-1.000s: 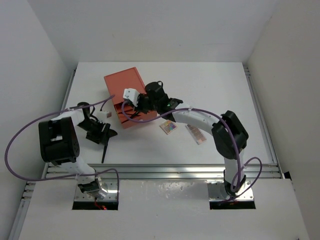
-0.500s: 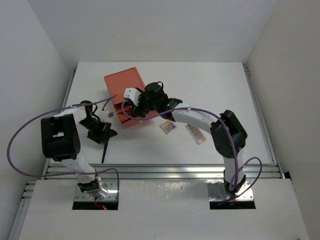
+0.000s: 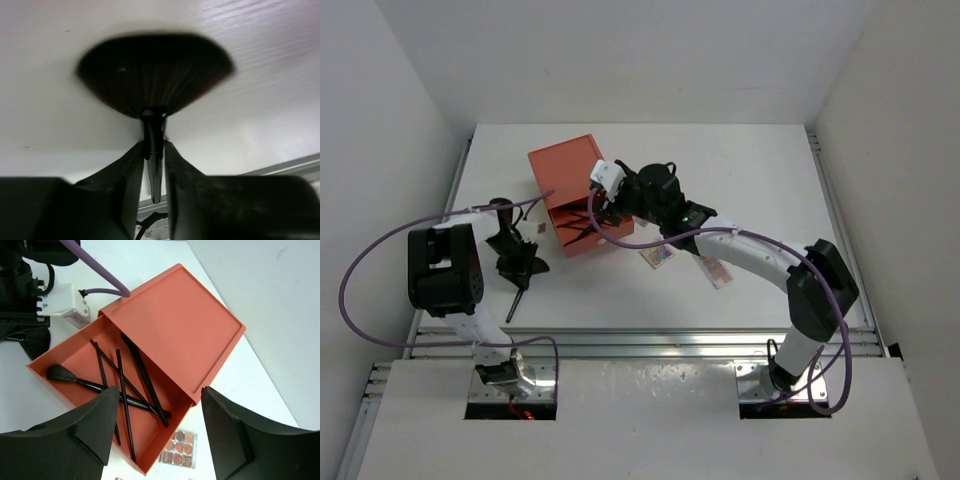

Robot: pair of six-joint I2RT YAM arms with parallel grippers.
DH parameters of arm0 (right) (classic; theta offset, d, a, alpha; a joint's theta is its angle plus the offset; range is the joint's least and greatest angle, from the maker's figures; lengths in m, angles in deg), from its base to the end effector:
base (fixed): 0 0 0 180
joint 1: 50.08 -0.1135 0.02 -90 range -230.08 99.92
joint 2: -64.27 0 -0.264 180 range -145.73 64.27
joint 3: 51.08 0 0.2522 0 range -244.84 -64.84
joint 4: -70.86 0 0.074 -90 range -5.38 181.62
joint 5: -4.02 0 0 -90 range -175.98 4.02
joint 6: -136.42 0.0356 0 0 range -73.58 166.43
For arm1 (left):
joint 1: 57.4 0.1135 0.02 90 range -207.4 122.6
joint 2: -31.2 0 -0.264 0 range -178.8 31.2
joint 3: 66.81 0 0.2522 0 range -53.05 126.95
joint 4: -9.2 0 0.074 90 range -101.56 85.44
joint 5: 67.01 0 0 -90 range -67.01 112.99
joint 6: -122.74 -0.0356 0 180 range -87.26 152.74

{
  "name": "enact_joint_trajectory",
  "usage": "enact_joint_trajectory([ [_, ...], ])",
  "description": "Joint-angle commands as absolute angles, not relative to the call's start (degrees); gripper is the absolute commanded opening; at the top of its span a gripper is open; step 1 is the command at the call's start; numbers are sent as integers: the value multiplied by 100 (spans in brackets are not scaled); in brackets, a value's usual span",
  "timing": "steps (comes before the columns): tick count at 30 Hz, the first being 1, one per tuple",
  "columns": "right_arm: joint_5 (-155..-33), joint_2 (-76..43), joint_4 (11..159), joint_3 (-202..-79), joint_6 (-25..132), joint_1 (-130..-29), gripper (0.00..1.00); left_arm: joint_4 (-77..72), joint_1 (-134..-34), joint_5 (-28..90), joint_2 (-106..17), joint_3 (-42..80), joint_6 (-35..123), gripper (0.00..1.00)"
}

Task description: Organize the makeup

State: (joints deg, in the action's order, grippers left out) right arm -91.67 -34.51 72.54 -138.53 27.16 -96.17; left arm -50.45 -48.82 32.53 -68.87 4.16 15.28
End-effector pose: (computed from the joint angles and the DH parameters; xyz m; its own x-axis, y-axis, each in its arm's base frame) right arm 0.2847 0.3008 0.3002 0.1112 -0.3578 -0.9272 -0.7915 0.5323 -0.3003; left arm 0.2866 0.0373 0.1417 -0.9861 0.1505 -0.0705 0.1597 0.9755 -0.1515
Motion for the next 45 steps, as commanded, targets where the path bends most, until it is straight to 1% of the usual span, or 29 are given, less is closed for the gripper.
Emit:
enact_joint_trajectory([
  [1,-8976,-3162,6783,-13578,2946,-9605,67,-4192,-4861,2309,-7277,109,1613,28],
  [2,-8950,-3057,6774,-13534,2964,-9605,67,-4121,-4801,2204,-7277,109,1613,21],
  [4,-8906,-2978,6713,-13428,2981,-9605,67,-4069,-4800,2010,-7277,109,1613,12],
  [5,-8880,-2916,6695,-13376,3016,-9605,67,-4016,-4800,1948,-7329,109,1560,2],
  [6,-8871,-2881,6678,-13323,3016,-9605,67,-4015,-4748,1895,-7400,57,1560,0],
  [9,-8844,-2671,6625,-13209,3052,-9588,67,-4015,-4572,2017,-7331,57,1507,0],
  [12,-8800,-2512,6590,-13120,3086,-9587,67,-4077,-4388,2193,-6980,267,1455,0],
  [15,-8669,-2337,6528,-12963,3183,-9561,67,-4313,-4150,2308,-6443,723,1314,0],
  [18,-8607,-2152,6440,-12787,3542,-9491,67,-4568,-4149,2185,-5986,1356,1244,0],
  [21,-8291,-1941,6458,-12593,3719,-9377,67,-4893,-4149,2298,-5669,2260,1182,0],
  [24,-8097,-1651,6598,-12312,3667,-9271,67,-5298,-4508,2518,-5599,3350,1051,0],
  [26,-7940,-1562,6625,-12049,3684,-9254,67,-5421,-5026,2790,-5598,3920,989,0],
  [28,-7886,-1422,6625,-11882,3737,-9183,67,-5421,-5448,2993,-5598,4125,989,0],
  [29,-7851,-1378,6625,-11768,3772,-9183,67,-5421,-5877,3211,-5651,4195,989,0],
  [32,-7807,-1255,6633,-11583,3781,-9148,67,-5133,-6607,3520,-5826,4249,1295,0],
  [36,-7746,-1123,6783,-11424,3755,-9130,67,-4596,-7259,3653,-6194,4100,1691,0],
  [40,-7623,-956,6845,-11266,3729,-9095,67,-4053,-7463,3855,-6416,3749,1981,0],
  [45,-7508,-798,6968,-11134,3711,-9069,67,-3883,-7577,3531,-6416,3195,1745,0],
])
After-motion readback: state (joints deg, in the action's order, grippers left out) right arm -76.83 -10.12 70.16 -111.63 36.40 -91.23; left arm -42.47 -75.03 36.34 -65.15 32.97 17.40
